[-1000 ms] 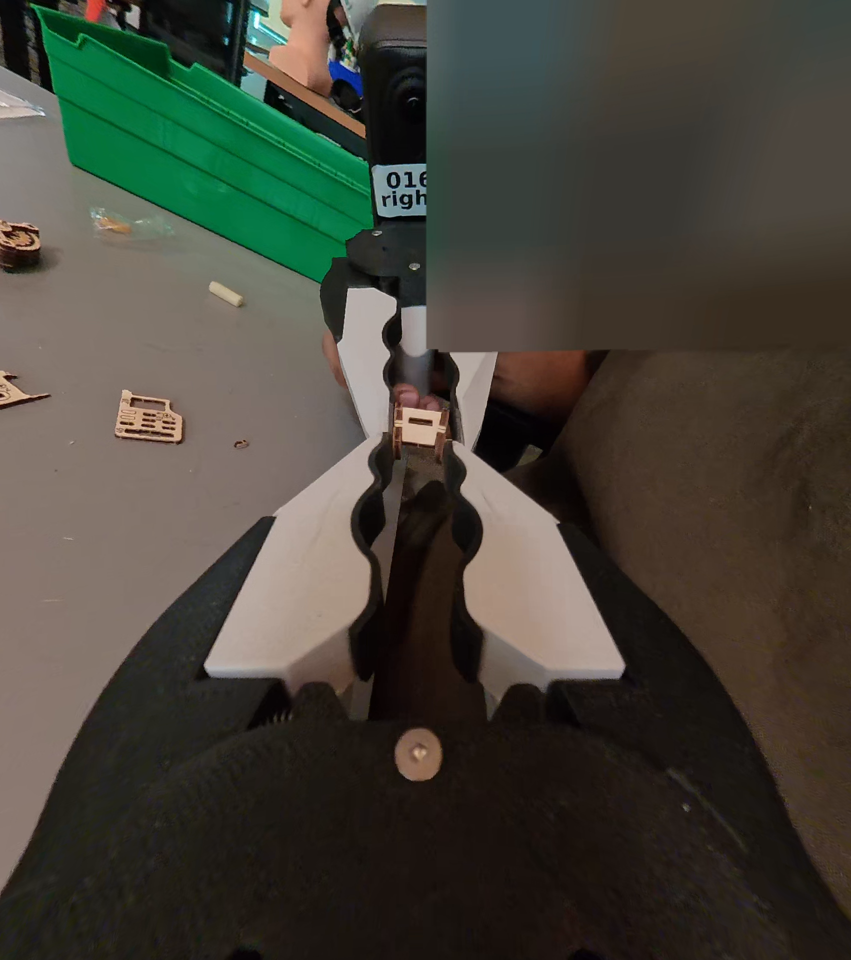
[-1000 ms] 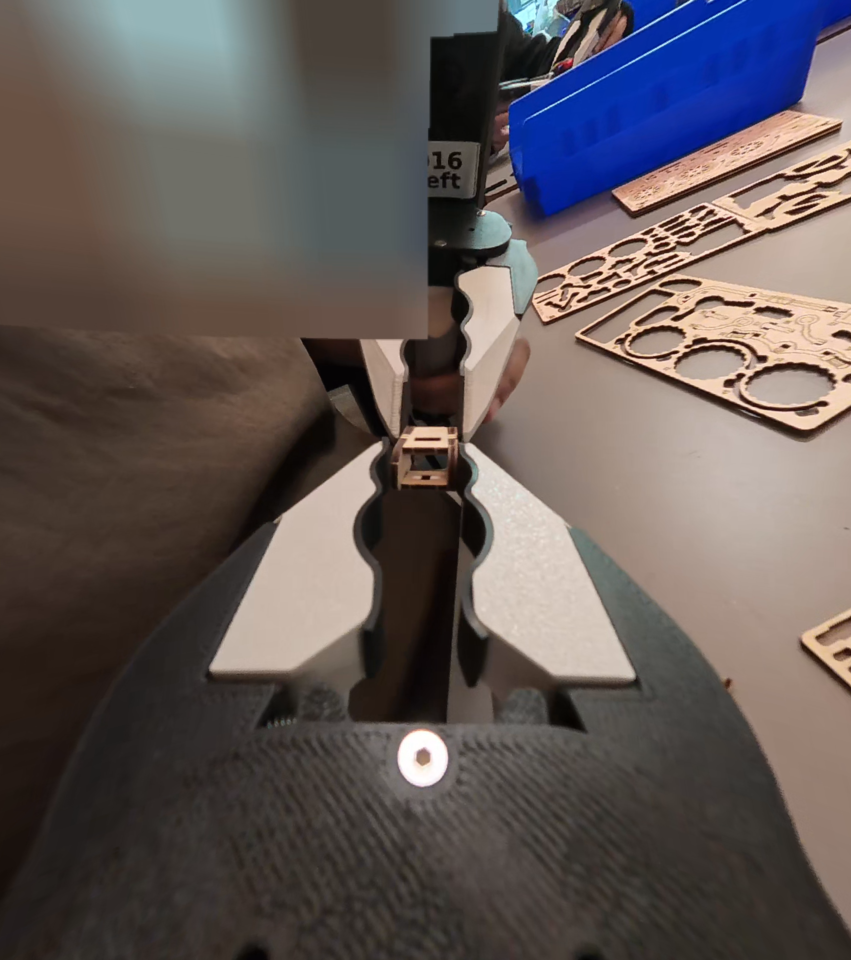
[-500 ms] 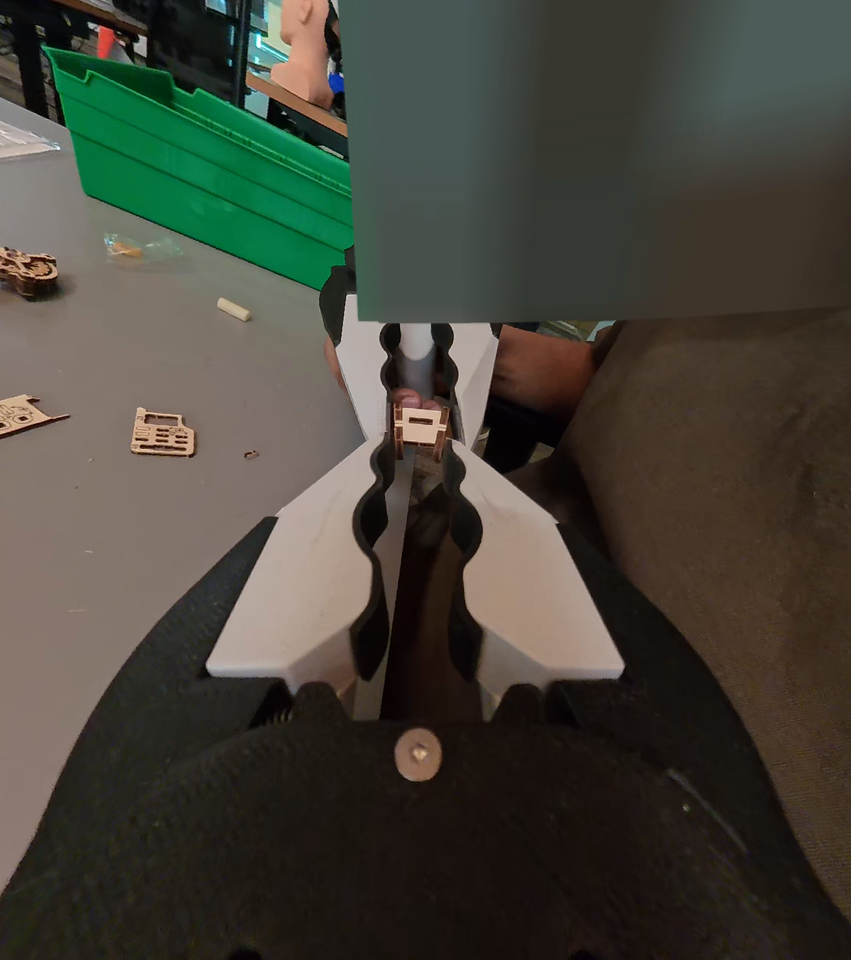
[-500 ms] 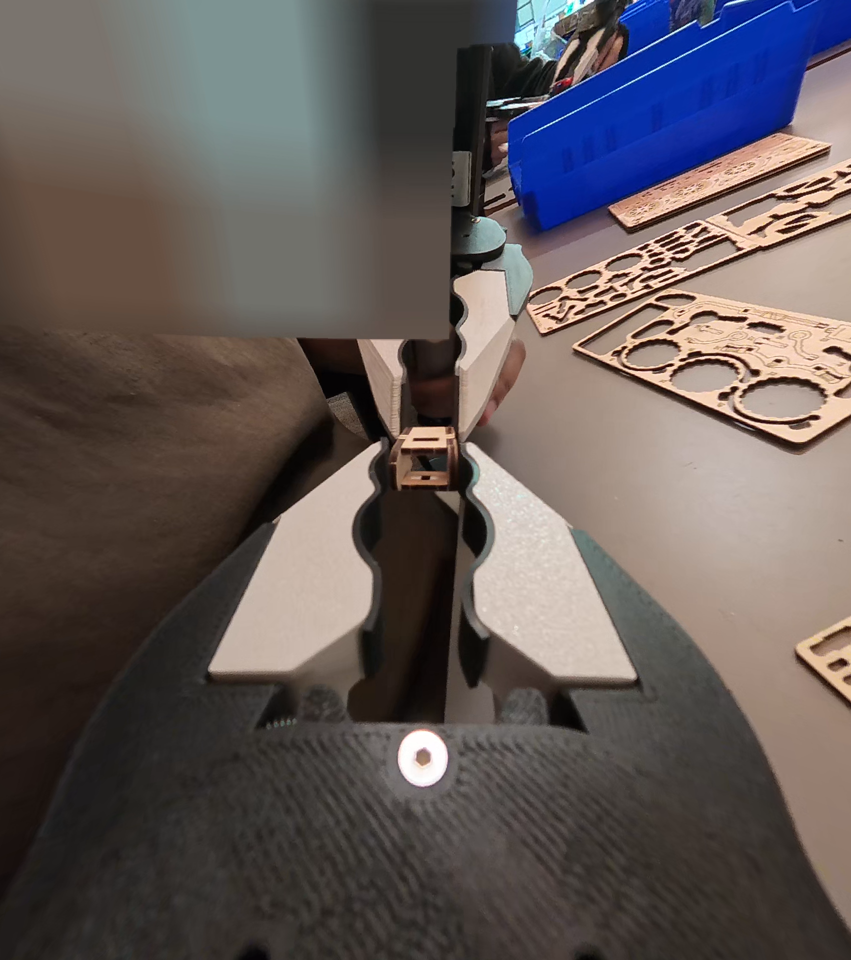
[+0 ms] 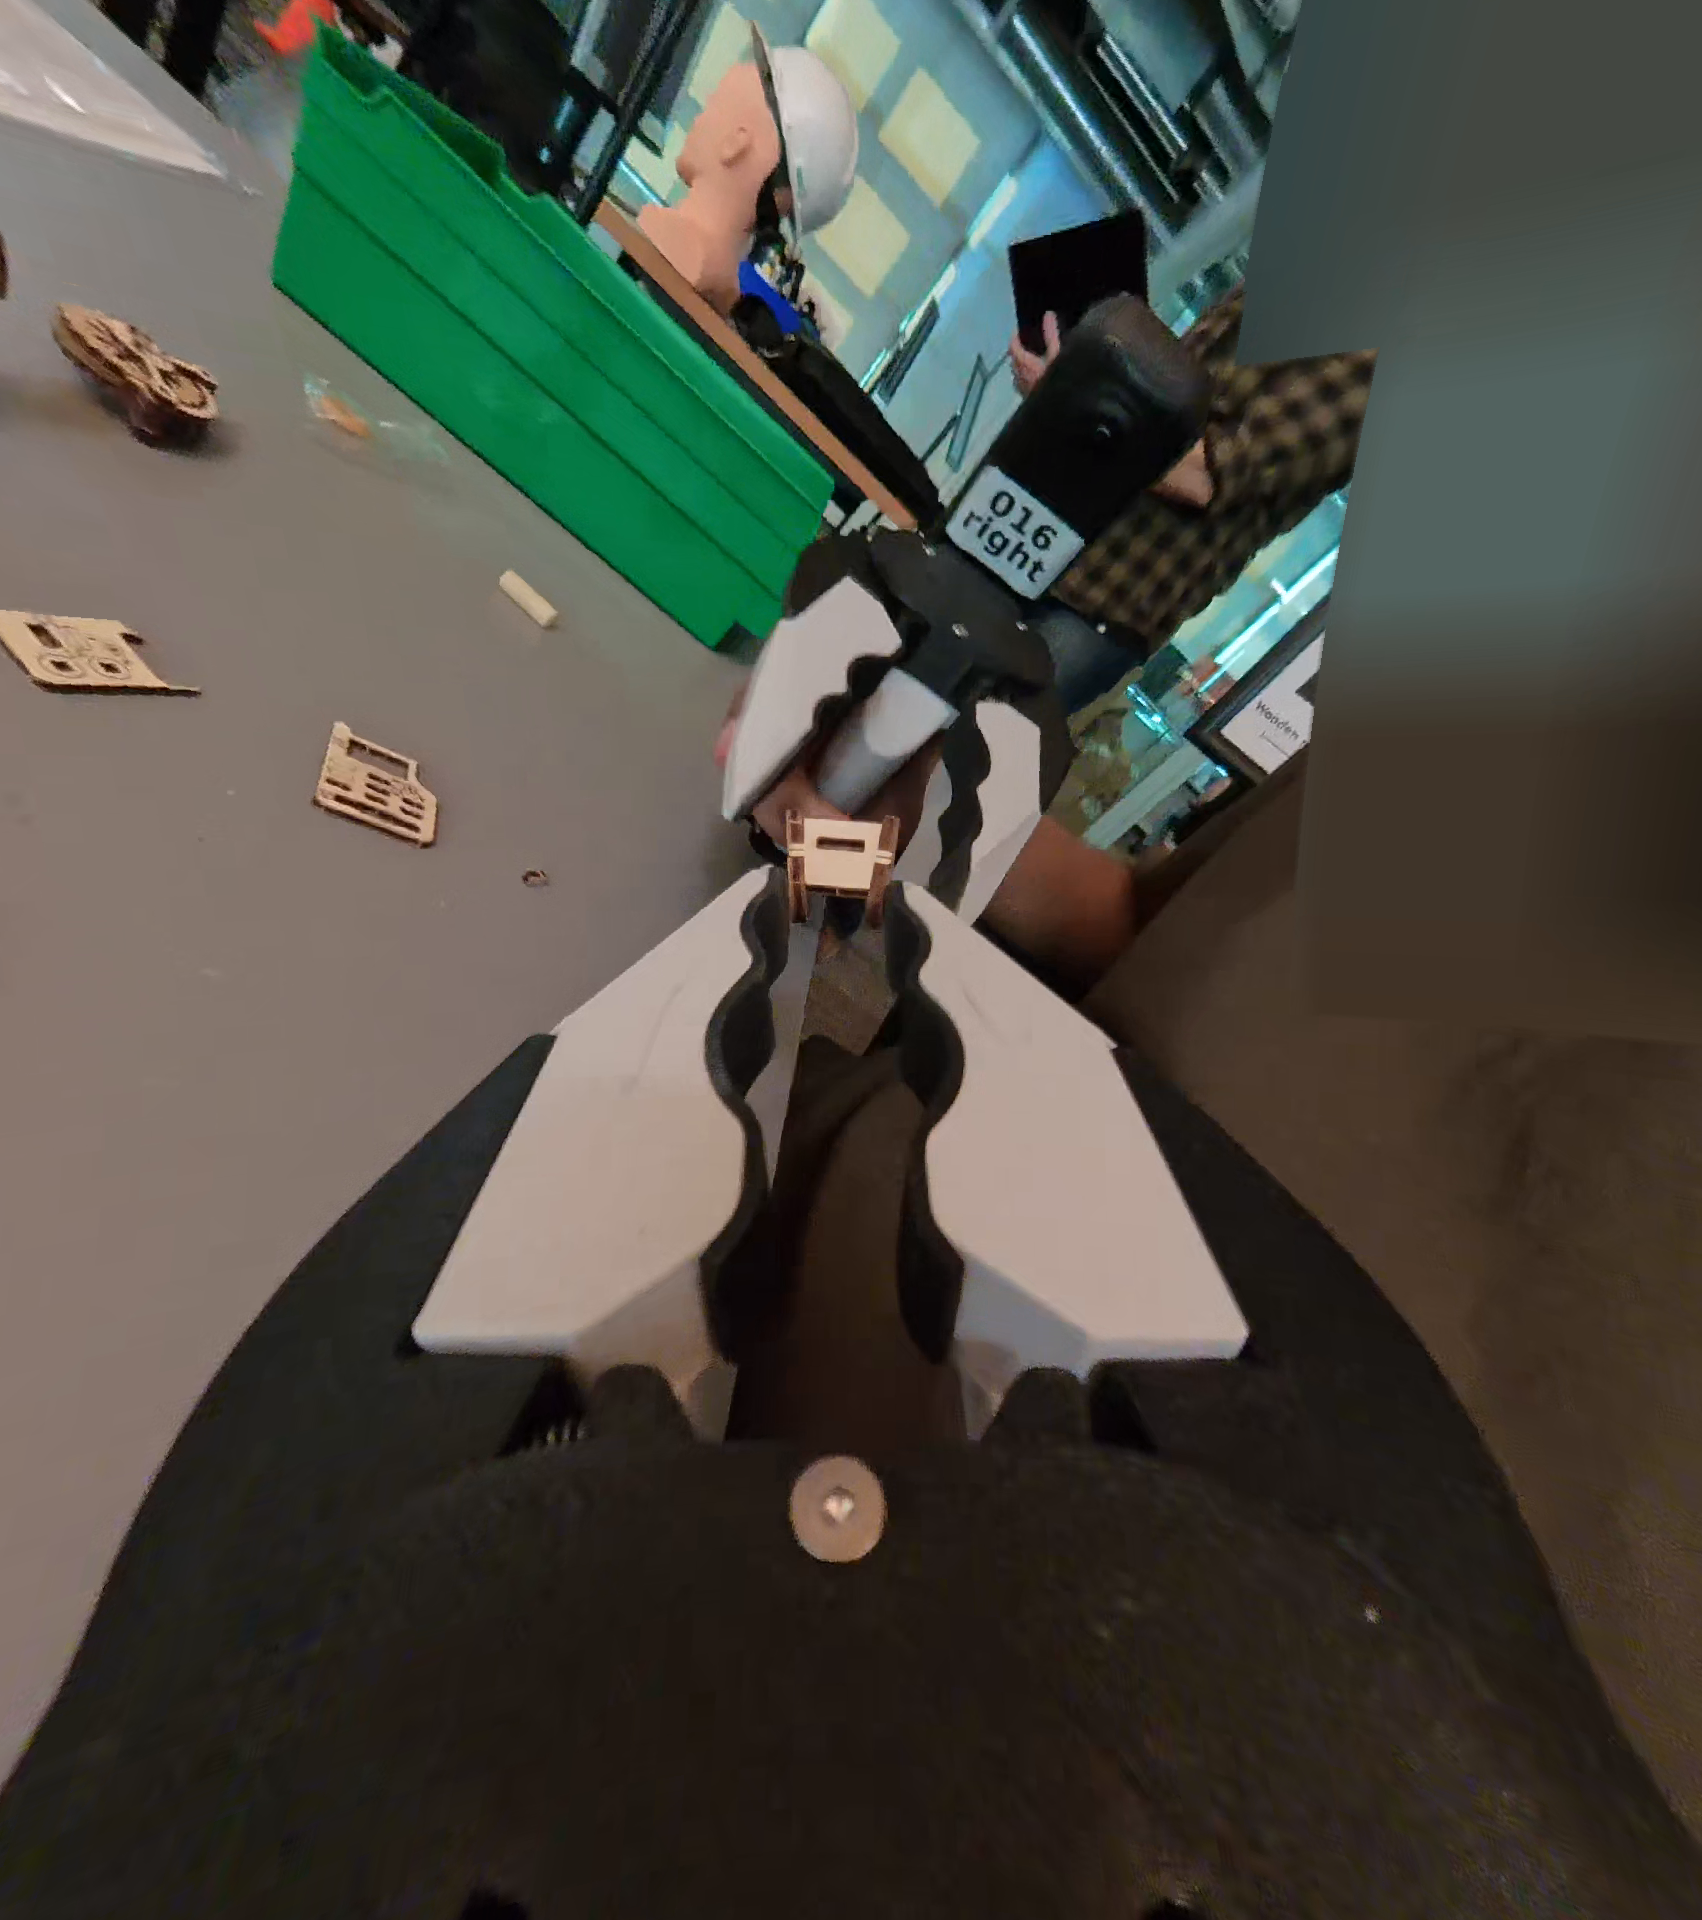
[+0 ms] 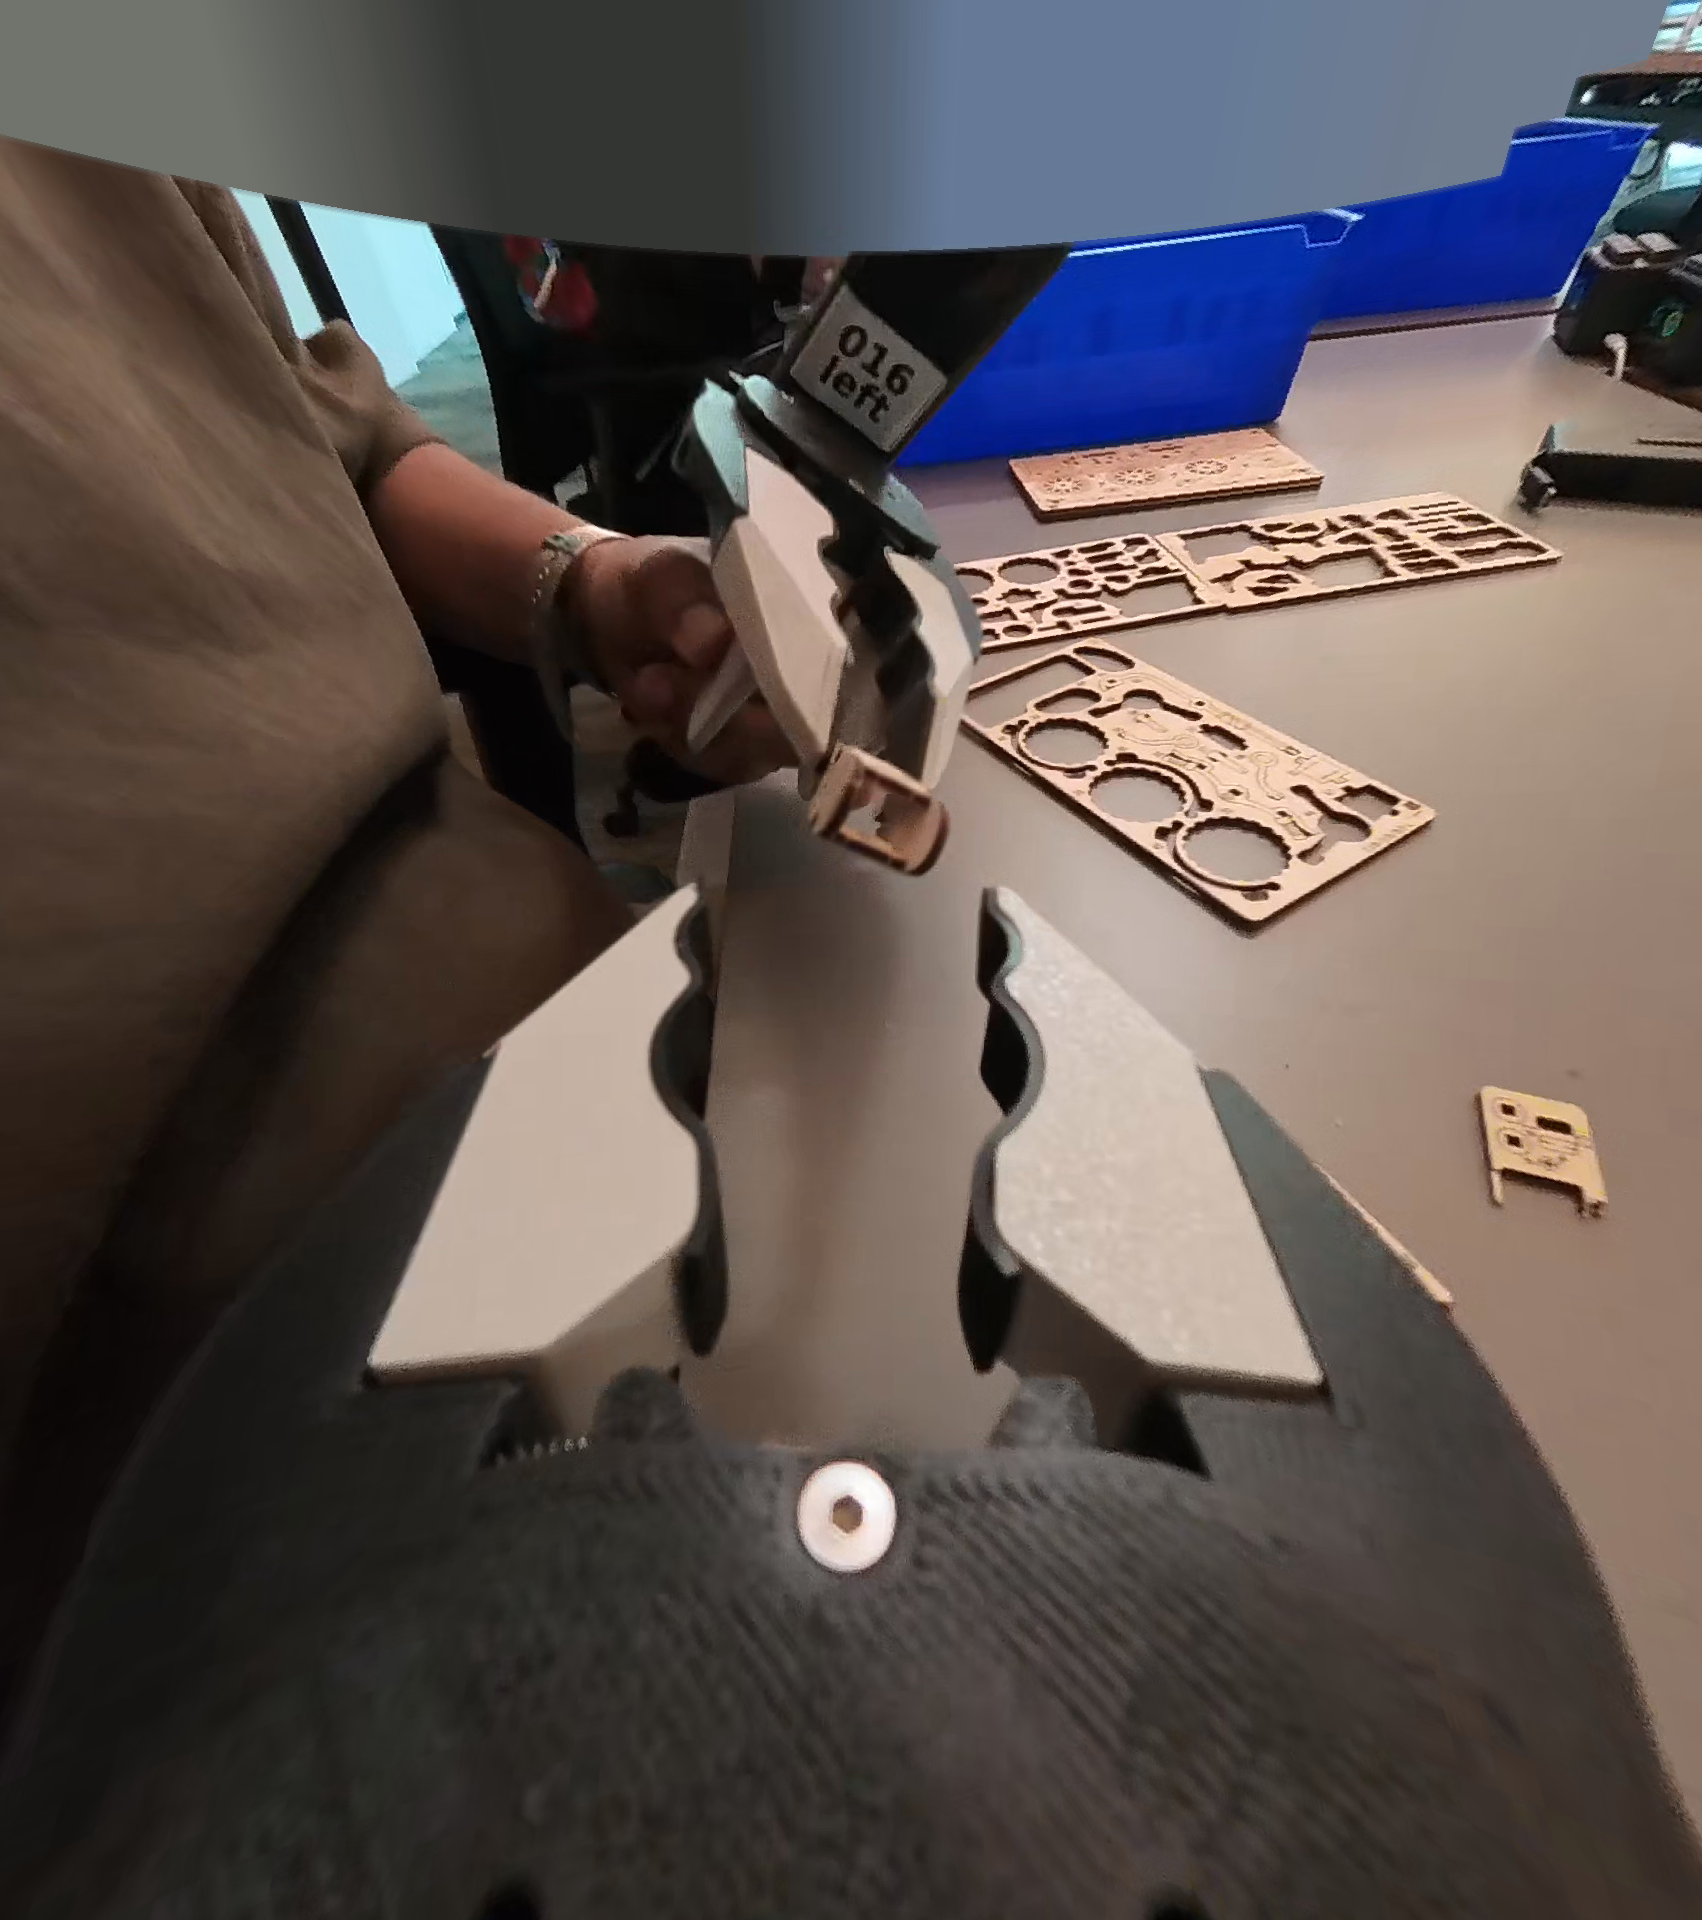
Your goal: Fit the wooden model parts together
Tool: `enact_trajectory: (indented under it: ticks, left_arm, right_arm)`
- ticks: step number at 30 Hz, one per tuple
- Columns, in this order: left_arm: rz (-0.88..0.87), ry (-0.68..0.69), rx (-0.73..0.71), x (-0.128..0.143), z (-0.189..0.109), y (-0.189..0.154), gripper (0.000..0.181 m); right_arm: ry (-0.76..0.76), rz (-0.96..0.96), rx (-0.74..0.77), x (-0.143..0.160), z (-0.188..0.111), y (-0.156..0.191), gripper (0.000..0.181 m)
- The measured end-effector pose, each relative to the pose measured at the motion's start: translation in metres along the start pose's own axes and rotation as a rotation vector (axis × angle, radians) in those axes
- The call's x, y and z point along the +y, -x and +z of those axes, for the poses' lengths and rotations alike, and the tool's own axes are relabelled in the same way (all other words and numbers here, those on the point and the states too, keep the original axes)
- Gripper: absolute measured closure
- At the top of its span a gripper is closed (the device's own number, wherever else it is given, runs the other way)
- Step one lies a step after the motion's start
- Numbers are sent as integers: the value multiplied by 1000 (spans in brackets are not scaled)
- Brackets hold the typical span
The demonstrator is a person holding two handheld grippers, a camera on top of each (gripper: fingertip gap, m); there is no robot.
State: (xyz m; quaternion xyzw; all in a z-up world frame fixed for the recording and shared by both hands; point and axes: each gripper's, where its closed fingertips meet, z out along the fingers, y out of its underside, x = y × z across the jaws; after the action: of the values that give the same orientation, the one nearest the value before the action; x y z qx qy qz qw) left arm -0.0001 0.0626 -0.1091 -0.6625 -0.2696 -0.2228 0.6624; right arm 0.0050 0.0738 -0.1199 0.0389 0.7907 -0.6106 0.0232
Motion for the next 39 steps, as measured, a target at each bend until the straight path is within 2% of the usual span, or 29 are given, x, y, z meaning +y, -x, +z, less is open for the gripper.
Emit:
enact_trajectory:
  ticks: [4, 9, 18, 29, 39]
  left_arm:
    - [136, 44, -68, 5, 2, 1, 165]
    - [217, 73, -88, 10, 6, -1, 165]
    - [339, 124, -110, 19, 11, -5, 165]
    - [347, 141, -111, 23, 12, -6, 160]
    - [356, 159, -105, 26, 14, -8, 164]
  right_arm:
    - [8, 26, -12, 1, 2, 1, 135]
    - [-30, 65, -38, -5, 0, 2, 142]
    - [5, 72, -64, 0, 3, 7, 158]
    - [4, 78, -84, 0, 3, 10, 160]
    - [25, 72, -94, 3, 5, 13, 160]
